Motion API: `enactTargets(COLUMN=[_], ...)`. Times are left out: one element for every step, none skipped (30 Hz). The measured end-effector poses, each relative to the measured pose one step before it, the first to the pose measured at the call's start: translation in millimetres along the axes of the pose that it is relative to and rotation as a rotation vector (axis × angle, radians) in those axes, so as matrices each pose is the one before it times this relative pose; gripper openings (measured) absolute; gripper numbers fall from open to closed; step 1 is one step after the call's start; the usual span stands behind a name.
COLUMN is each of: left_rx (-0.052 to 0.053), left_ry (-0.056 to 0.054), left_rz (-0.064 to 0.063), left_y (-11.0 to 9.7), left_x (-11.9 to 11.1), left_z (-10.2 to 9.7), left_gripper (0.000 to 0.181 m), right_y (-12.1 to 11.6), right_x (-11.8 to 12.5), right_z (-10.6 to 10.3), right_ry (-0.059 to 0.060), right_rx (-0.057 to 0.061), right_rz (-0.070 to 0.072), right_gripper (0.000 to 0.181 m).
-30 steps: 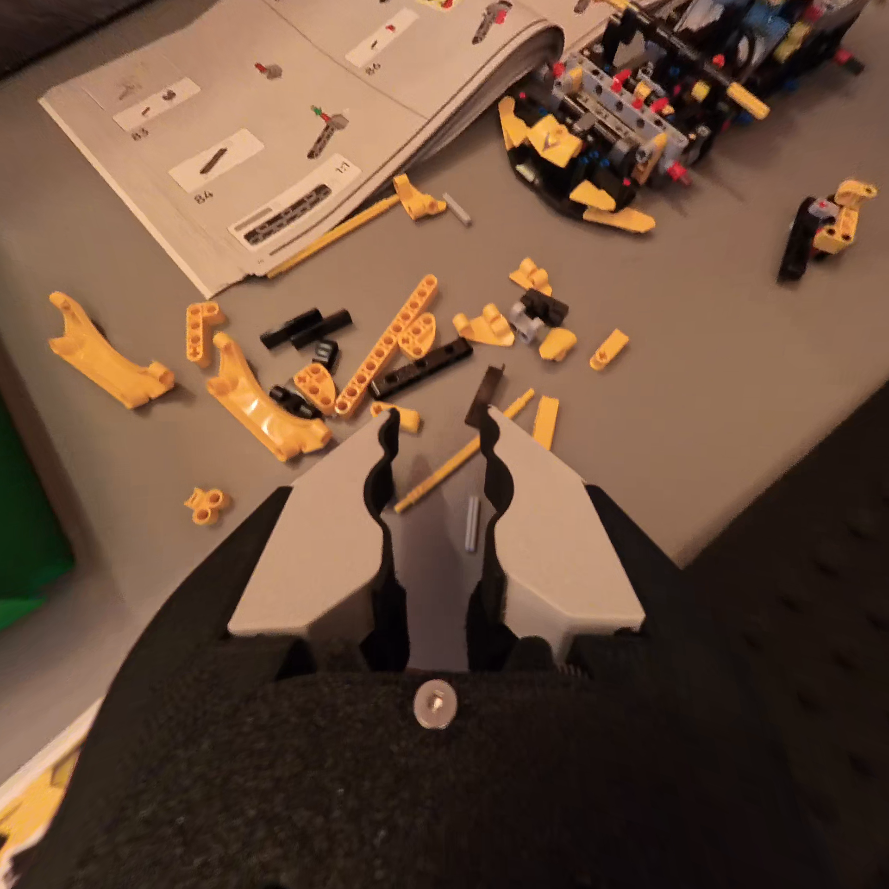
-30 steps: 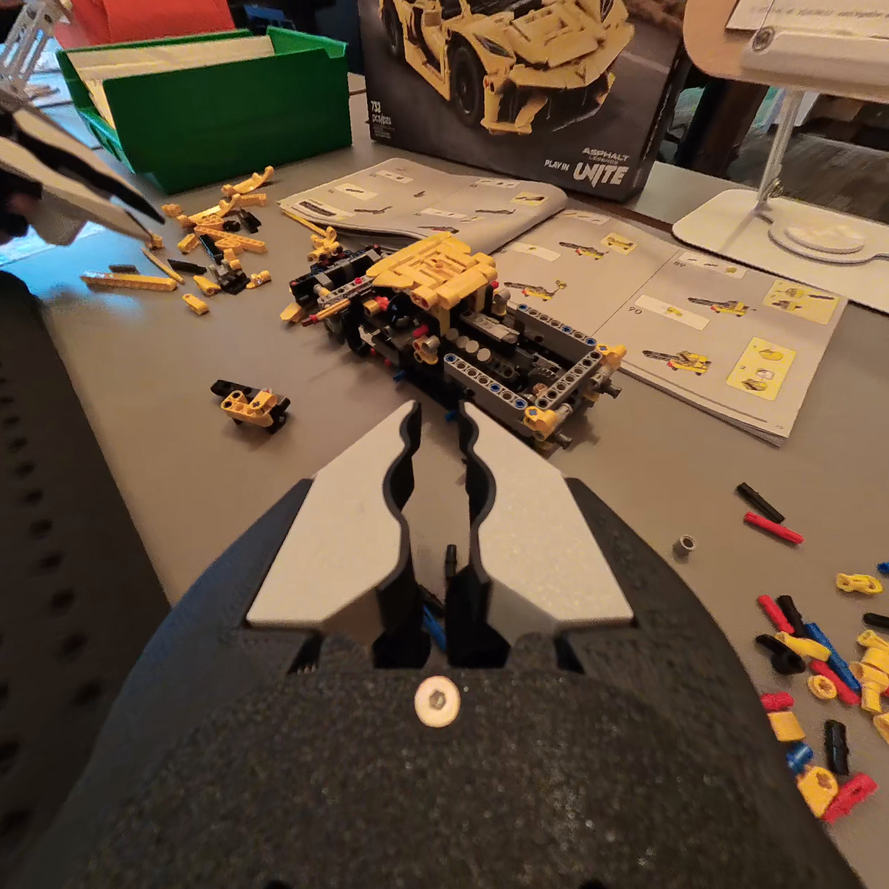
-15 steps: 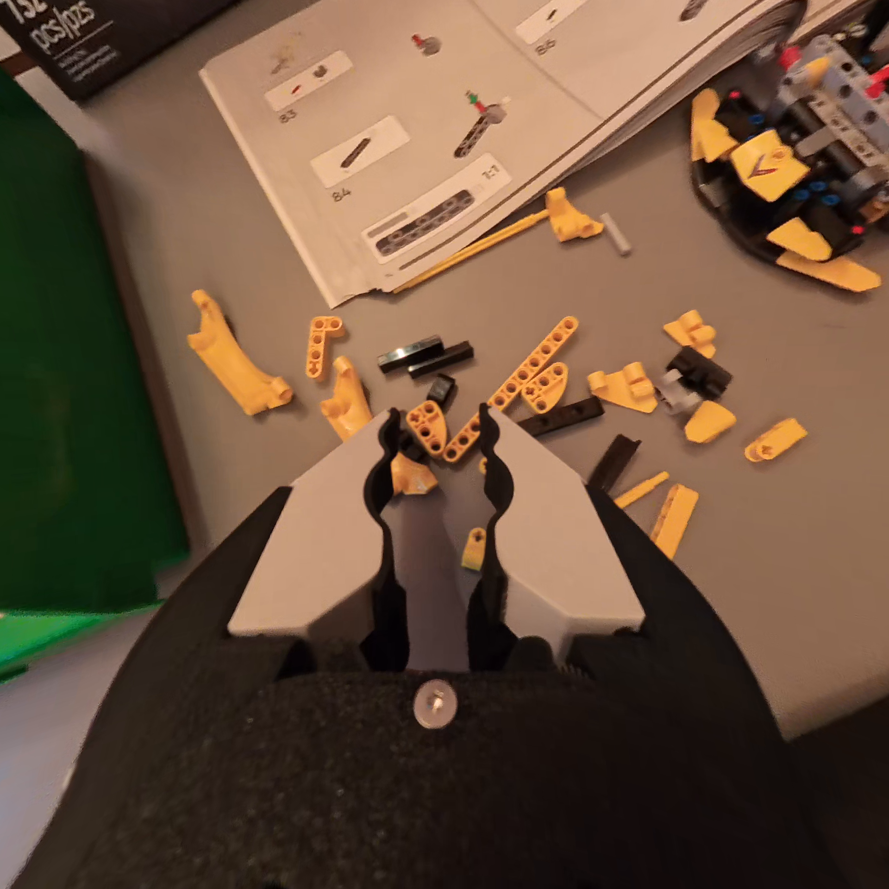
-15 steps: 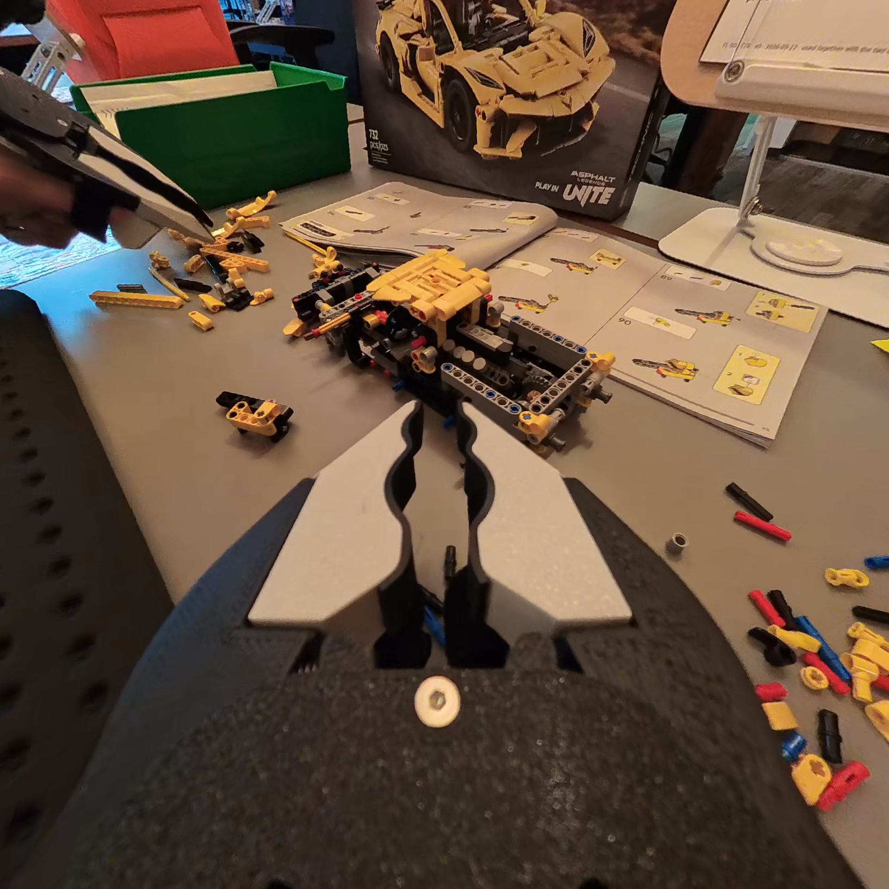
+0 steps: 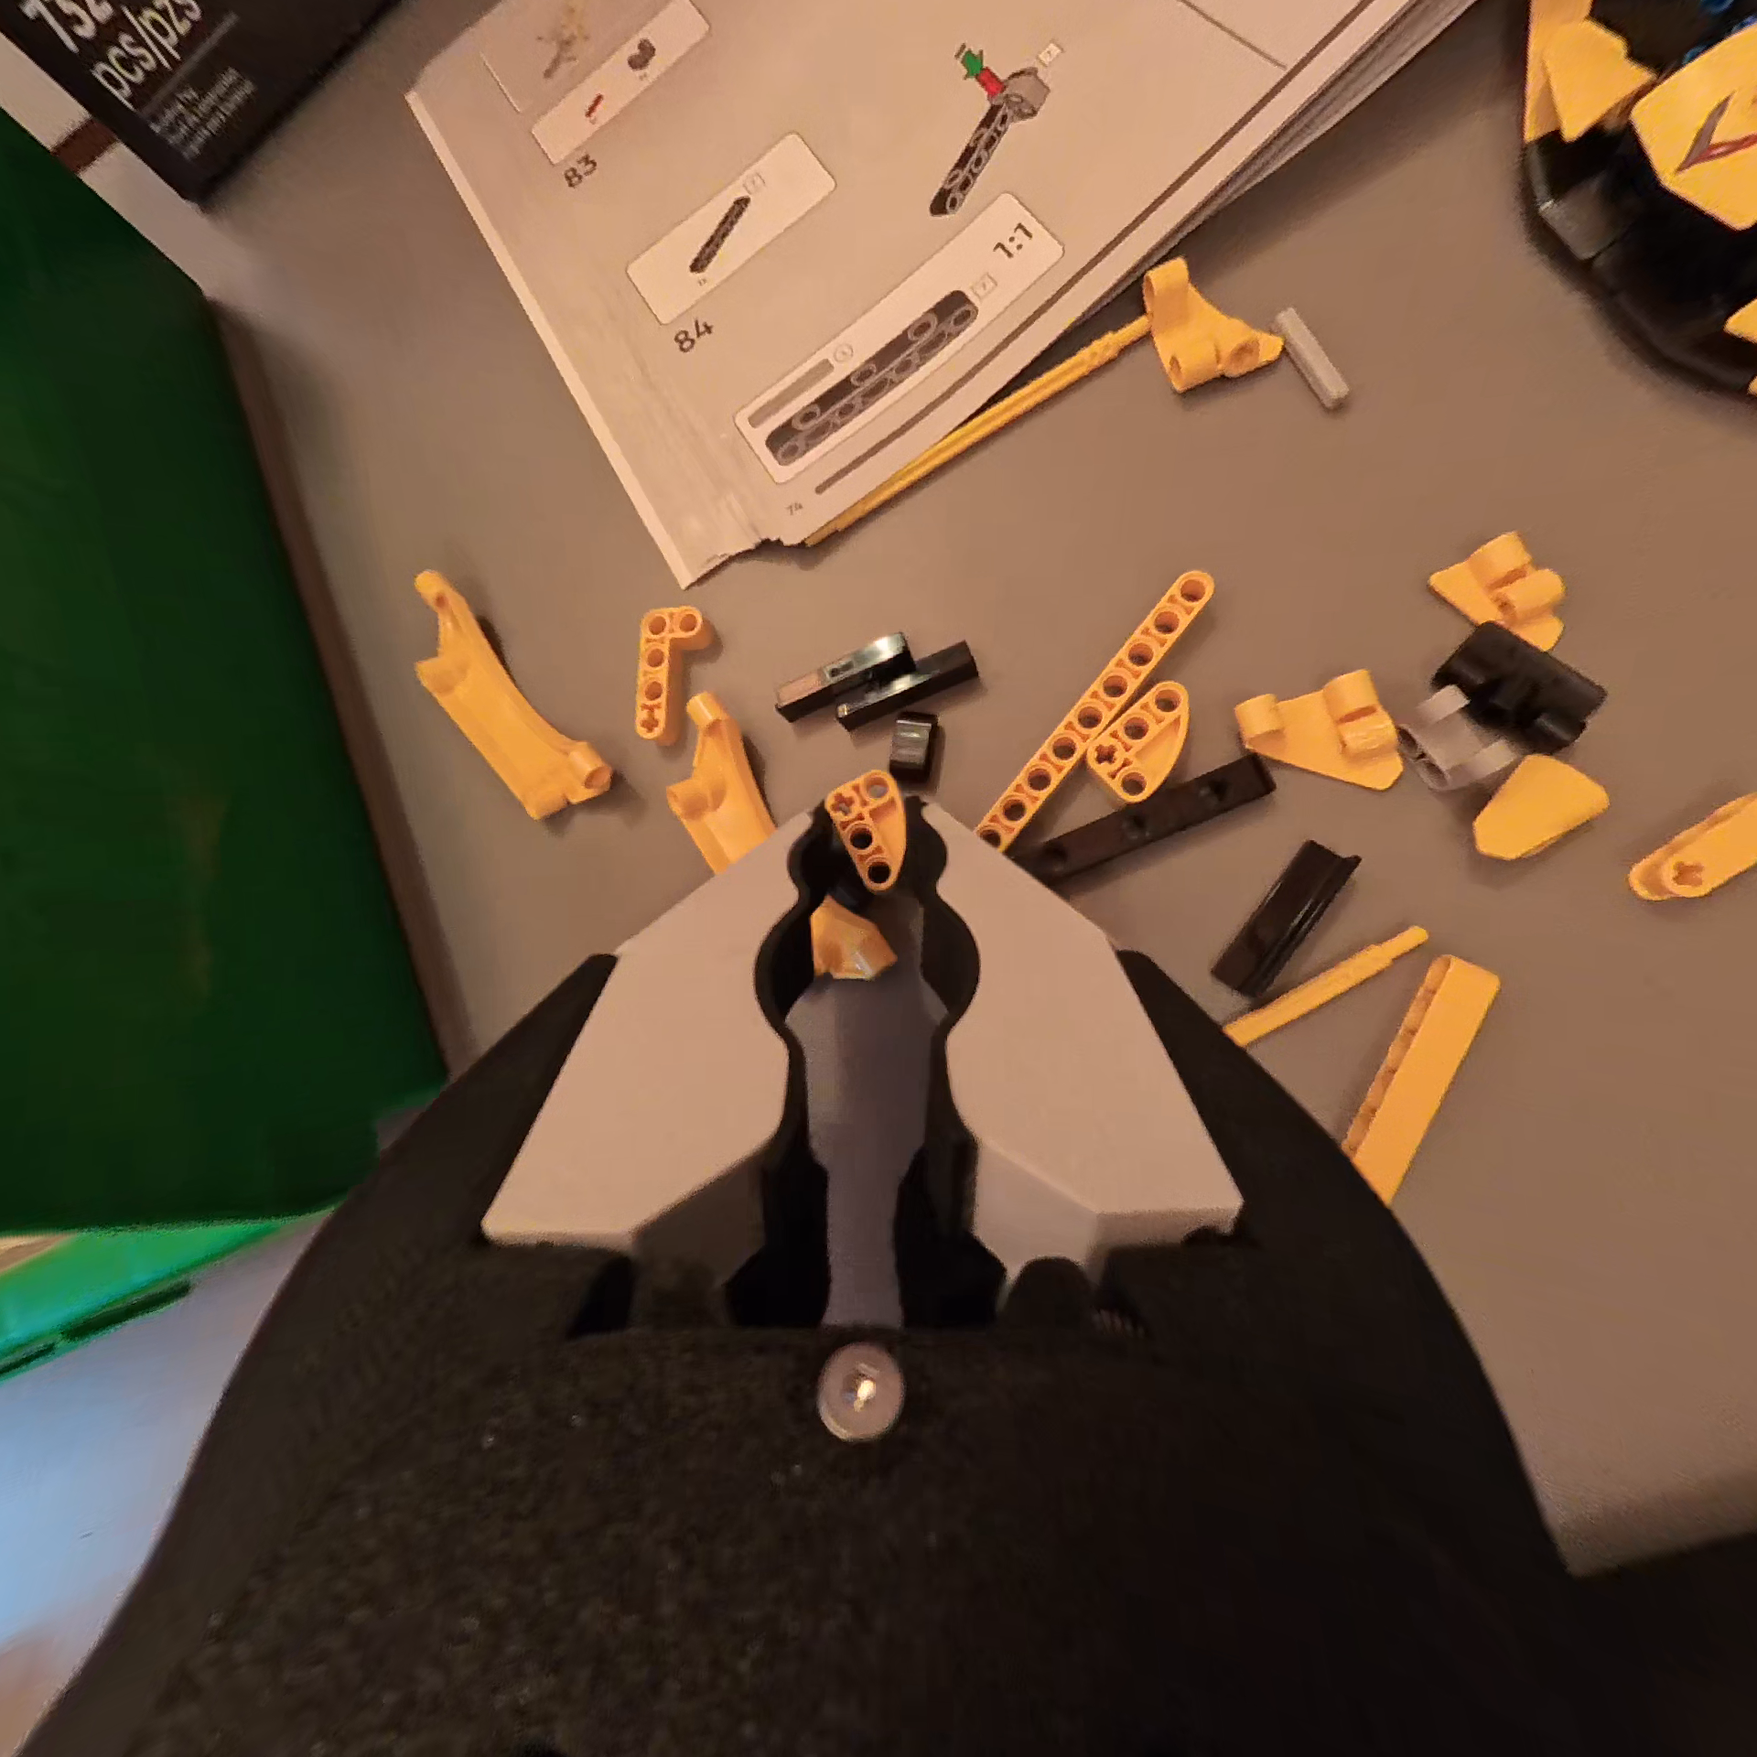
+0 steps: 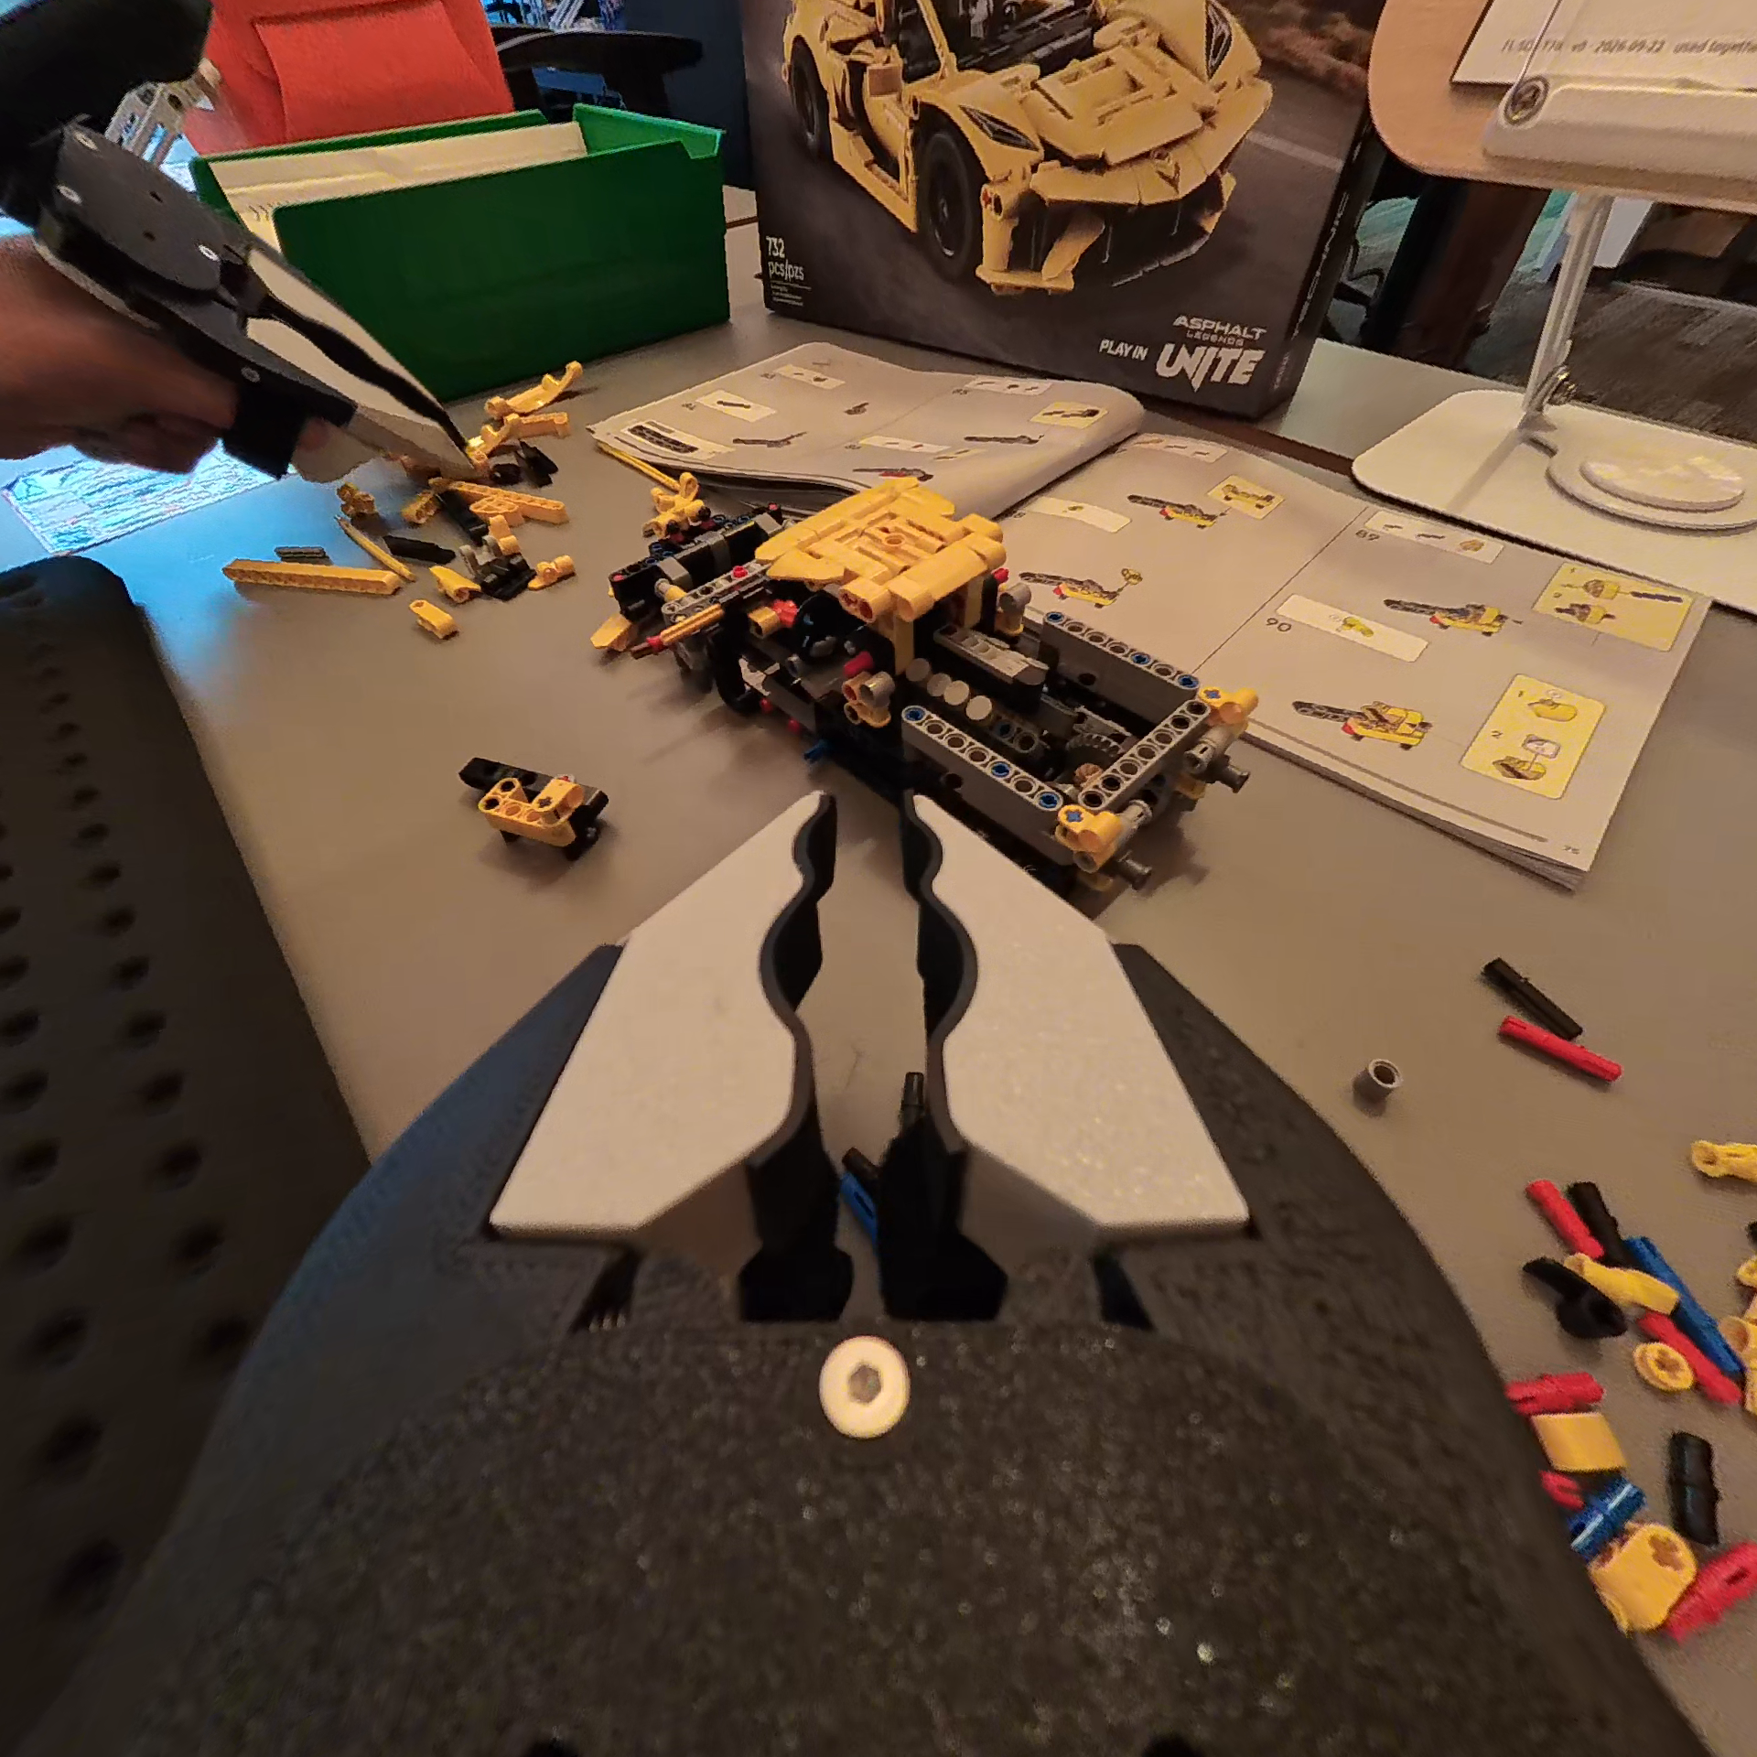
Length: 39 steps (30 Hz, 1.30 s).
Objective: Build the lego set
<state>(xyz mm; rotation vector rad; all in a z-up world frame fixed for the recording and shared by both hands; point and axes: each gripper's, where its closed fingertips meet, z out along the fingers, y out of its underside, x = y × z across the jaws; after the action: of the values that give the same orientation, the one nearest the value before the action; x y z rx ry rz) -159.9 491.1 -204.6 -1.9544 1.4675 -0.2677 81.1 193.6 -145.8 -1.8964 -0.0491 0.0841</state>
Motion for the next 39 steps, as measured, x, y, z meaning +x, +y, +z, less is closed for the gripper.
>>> enactTargets(left_rx=[0.0028, 0.0070, 0.0179, 0.0241, 0.0318, 0.0429, 0.0575, 0.0651, 0.0575, 0.0385, 0.0174, 0.0057, 0.0005, -0.0049, -0.0071, -0.0131, -0.0252, -0.0310, -0.0306, -0.0344, -0.0366, -0.0299, -0.0230, -0.0137, -0.0076, -0.0090, -0.0086, -0.0082, -0.0092, -0.0090, -0.0080, -0.0061, -0.0070, -0.0047, 0.0038, 0.0049, 0.0034, 0.0045, 0.0113], left_ry=[-0.0012, 0.0015, 0.0000, 0.0046, 0.0077, 0.0205, 0.0545, 0.0808, 0.0880, 0.0909, 0.0927, 0.0865, 0.0776, 0.0726, 0.0644, 0.0525, 0.0350, 0.0157, 0.0091, 0.0102, 0.0033, -0.0098, -0.0097, 0.0006, 0.0054, 0.0000, -0.0064, -0.0098, -0.0139, -0.0175, -0.0147, -0.0080, -0.0044, -0.0031, -0.0024, -0.0002, -0.0008, -0.0096, -0.0143], left_rz=[0.0055, -0.0031, -0.0073, -0.0047, -0.0037, -0.0066, -0.0094, -0.0122, -0.0135, -0.0093, -0.0021, 0.0032, 0.0086, 0.0165, 0.0219, 0.0264, 0.0231, 0.0085, -0.0002, 0.0058, 0.0108, 0.0114, 0.0141, 0.0137, 0.0087, 0.0032, 0.0015, 0.0024, 0.0012, -0.0006, -0.0004, 0.0006, 0.0013, -0.0004, -0.0025, -0.0005, 0.0027, 0.0024, 0.0025], left_y=[-0.58, -1.27, -3.01, -4.86, -7.33, -10.42, -14.22, -16.42, -15.53, -12.13, -7.35, -3.92, -1.72, -0.26, 0.27, 0.82, 1.93, 1.86, 1.34, 1.75, 2.30, 2.14, 1.78, 0.95, 0.29, 0.57, 0.61, 0.63, 0.74, 0.60, 0.56, 0.61, 1.06, 1.02, -0.11, -0.24, 0.00, -0.24, -0.80], left_x=[-0.53, -1.07, -1.78, -0.91, 0.31, 3.41, 10.06, 16.53, 20.32, 23.40, 25.75, 26.07, 25.50, 24.83, 22.57, 18.68, 13.31, 7.82, 5.38, 4.81, 3.10, 1.12, 1.45, 3.04, 3.37, 2.00, 0.62, -0.16, -0.98, -1.93, -1.60, -0.53, -0.02, 0.34, 0.55, 0.76, 0.26, -1.49, -2.62], left_z=[-0.85, -1.61, -3.02, -4.79, -6.86, -8.47, -9.31, -8.76, -6.06, -1.79, 2.87, 7.19, 10.54, 12.94, 14.60, 16.26, 17.09, 17.26, 16.49, 15.22, 13.82, 12.13, 10.66, 8.91, 7.65, 6.54, 5.46, 4.35, 3.28, 2.34, 1.54, 1.35, 1.37, 1.24, 0.64, 0.27, 0.11, -0.52, -1.09], left_gripper=[0.015, 0.015, 0.015, 0.015, 0.015, 0.015, 0.015, 0.015, 0.015, 0.015, 0.015, 0.015, 0.015, 0.015, 0.015, 0.015, 0.015, 0.015, 0.015, 0.015, 0.015, 0.015, 0.015, 0.015, 0.015, 0.015, 0.015, 0.015, 0.015, 0.015, 0.015, 0.015, 0.015, 0.015, 0.015, 0.015, 0.015, 0.015, 0.015], right_y=[0.07, 0.26, -0.09, -0.11, 0.06, 0.05, -0.16, -0.47, -0.27, 0.06, -0.19, -0.89, -1.40, -1.28, -1.19, -1.34, -0.84, -0.32, 0.21, 0.07, -0.32, -0.66, 0.29, 1.29, 0.88, 0.10, -0.34, -0.17, 0.41, 0.70, 0.42, 0.10, 0.09, 0.14, 0.35, 0.67, 0.70, 0.75, 0.32], right_x=[-0.09, 0.06, 0.15, 0.13, 0.18, 0.30, 0.43, 0.24, 0.15, 0.21, 0.31, 0.60, 1.08, 1.49, 1.90, 2.29, 2.86, 2.52, 1.17, -0.31, 0.13, 0.92, 1.19, 0.81, 0.13, -0.42, -0.69, -1.05, -1.30, -1.11, -0.58, -0.70, -1.14, -0.89, -0.49, 0.05, 0.39, 0.31, -0.30], right_z=[0.11, 0.01, -0.04, -0.02, -0.04, 0.19, -0.02, 0.08, 0.06, -0.04, -0.21, -0.64, -0.73, -0.82, -0.80, -0.74, -0.60, -0.44, -0.30, 0.11, 0.00, -0.05, 0.02, 0.14, -0.14, -0.22, -0.16, 0.08, 0.50, 0.61, 0.43, 0.11, 0.11, 0.09, 0.22, 0.38, 0.36, 0.34, 0.15], right_ry=[-0.0011, -0.0005, 0.0005, 0.0009, 0.0007, 0.0010, 0.0018, 0.0014, 0.0009, 0.0008, 0.0027, 0.0058, 0.0072, 0.0083, 0.0092, 0.0108, 0.0127, 0.0110, 0.0036, -0.0045, -0.0001, 0.0077, 0.0090, 0.0063, 0.0036, 0.0009, -0.0015, -0.0041, -0.0072, -0.0064, -0.0016, -0.0008, -0.0026, -0.0017, -0.0001, 0.0003, 0.0006, -0.0014, -0.0062], right_rx=[-0.0001, -0.0015, 0.0009, 0.0010, -0.0005, -0.0002, 0.0004, 0.0020, 0.0013, -0.0005, 0.0013, 0.0050, 0.0077, 0.0076, 0.0067, 0.0077, 0.0057, 0.0018, 0.0005, -0.0001, 0.0008, 0.0023, -0.0024, -0.0076, -0.0053, -0.0002, 0.0015, 0.0012, -0.0021, -0.0057, -0.0038, -0.0012, -0.0012, -0.0015, -0.0028, -0.0041, -0.0042, -0.0036, -0.0013], right_rz=[0.0006, 0.0011, 0.0002, -0.0002, 0.0003, 0.0007, 0.0002, -0.0007, -0.0005, 0.0000, -0.0009, -0.0025, -0.0022, -0.0001, 0.0019, 0.0023, 0.0042, 0.0058, 0.0048, 0.0039, 0.0006, -0.0051, -0.0060, -0.0032, -0.0033, -0.0050, -0.0045, -0.0031, -0.0016, -0.0011, -0.0034, -0.0059, -0.0060, -0.0049, -0.0031, -0.0002, 0.0027, 0.0055, 0.0075], right_gripper=[0.012, 0.012, 0.012, 0.012, 0.012, 0.012, 0.012, 0.012, 0.012, 0.012, 0.012, 0.012, 0.012, 0.012, 0.012, 0.012, 0.012, 0.012, 0.011, 0.012, 0.012, 0.012, 0.012, 0.012, 0.012, 0.012, 0.012, 0.012, 0.012, 0.012, 0.012, 0.012, 0.012, 0.012, 0.012, 0.012, 0.012, 0.012, 0.013])
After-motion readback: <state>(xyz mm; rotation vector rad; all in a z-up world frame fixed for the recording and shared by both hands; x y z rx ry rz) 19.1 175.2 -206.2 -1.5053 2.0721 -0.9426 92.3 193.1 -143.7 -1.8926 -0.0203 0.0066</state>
